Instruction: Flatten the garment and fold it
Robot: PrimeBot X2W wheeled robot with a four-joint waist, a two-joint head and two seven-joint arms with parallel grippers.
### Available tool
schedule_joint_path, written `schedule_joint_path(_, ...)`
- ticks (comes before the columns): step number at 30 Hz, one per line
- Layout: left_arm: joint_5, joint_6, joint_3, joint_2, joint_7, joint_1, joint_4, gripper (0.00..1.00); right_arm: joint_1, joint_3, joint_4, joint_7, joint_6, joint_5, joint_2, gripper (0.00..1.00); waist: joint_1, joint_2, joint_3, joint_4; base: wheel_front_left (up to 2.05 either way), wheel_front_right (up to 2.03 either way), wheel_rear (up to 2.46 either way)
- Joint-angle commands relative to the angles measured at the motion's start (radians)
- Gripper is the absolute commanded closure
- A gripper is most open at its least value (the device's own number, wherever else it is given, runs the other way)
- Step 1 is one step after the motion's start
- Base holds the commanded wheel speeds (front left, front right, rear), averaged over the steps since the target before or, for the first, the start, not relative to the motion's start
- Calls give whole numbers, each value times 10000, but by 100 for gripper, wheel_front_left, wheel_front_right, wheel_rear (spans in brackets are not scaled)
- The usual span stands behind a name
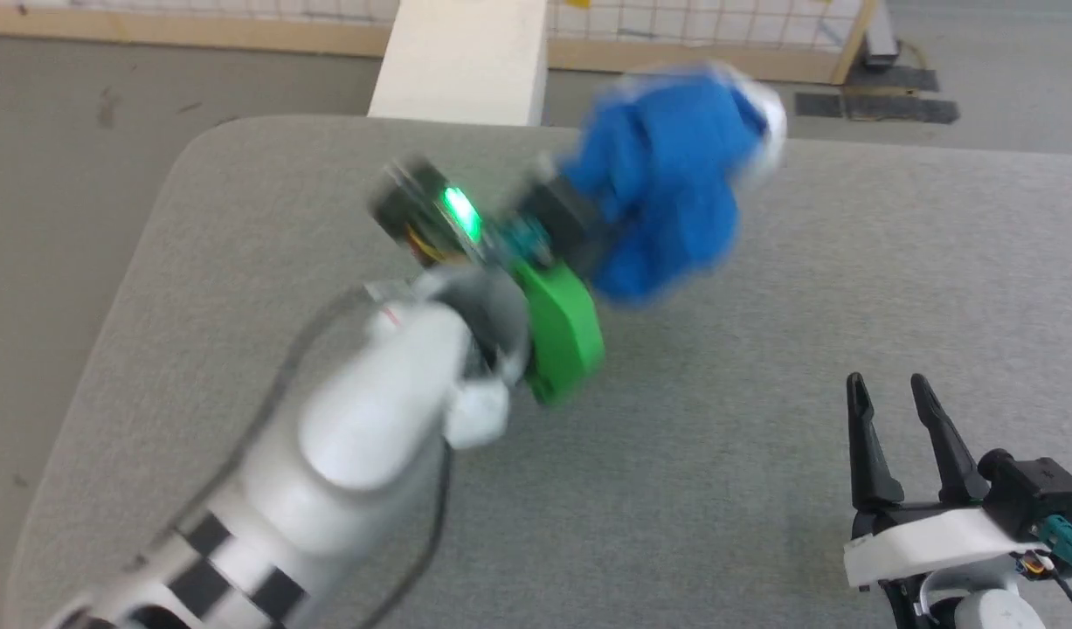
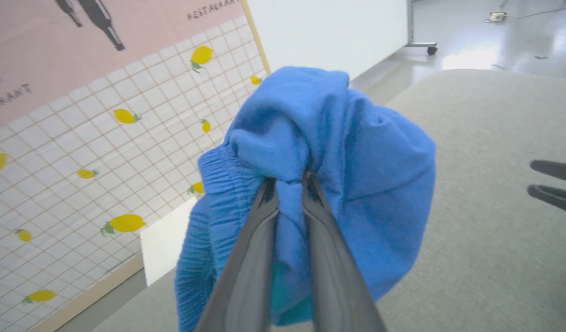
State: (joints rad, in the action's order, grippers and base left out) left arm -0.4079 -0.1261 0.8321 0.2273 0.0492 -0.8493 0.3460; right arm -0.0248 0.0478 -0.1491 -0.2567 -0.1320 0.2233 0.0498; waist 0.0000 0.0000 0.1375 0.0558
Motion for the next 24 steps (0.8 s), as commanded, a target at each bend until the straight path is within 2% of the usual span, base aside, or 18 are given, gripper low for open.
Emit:
schedule_joint_path(1, -130, -44, 490, -147, -127, 357, 229, 100, 88, 16, -10, -49, 13, 111, 4, 0, 0, 0, -373, -523, 0, 0, 0)
schedule_joint_path(4, -641, -44, 1910, -398, -12, 918, 977, 100, 162, 55, -13, -50, 13, 176, 4, 0, 0, 0, -394, -697, 0, 0, 0)
schedule_joint_path(8, -1579, -45, 3336, -681, 594, 1493, 1851, 100, 229, 131, 20, -50, 13, 249, 4, 0, 0, 0, -377, -762, 0, 0, 0)
schedule_joint_path(11, -2505, -45, 3889, -843, 1413, 1748, 2392, 100, 248, 130, 15, -50, 13, 291, 4, 0, 0, 0, -374, -745, 0, 0, 0)
schedule_joint_path(12, -2903, -45, 3899, -914, 1629, 1823, 2545, 71, 250, 132, 19, -50, 13, 315, 4, 0, 0, 0, -372, -716, 0, 0, 0)
schedule_joint_path(13, -3113, -45, 3919, -952, 1768, 1805, 2630, 3, 251, 136, 25, -50, 13, 332, 4, 0, 0, 0, -374, -680, 0, 0, 0)
schedule_joint_path(14, -3334, -45, 3890, -981, 1870, 1748, 2720, 0, 259, 137, 42, -50, 13, 352, 4, 0, 0, 0, -386, -621, 0, 0, 0)
schedule_joint_path(18, -4495, -45, 3219, -931, 2264, 1408, 2840, 0, 311, 69, 58, -50, 13, 359, 4, 0, 0, 0, -502, -403, 0, 0, 0)
schedule_joint_path(24, -6401, 24, 1263, -664, 1822, 1314, 2049, 0, 399, 74, 21, -51, 13, 410, 4, 0, 0, 0, -750, -99, 0, 0, 0)
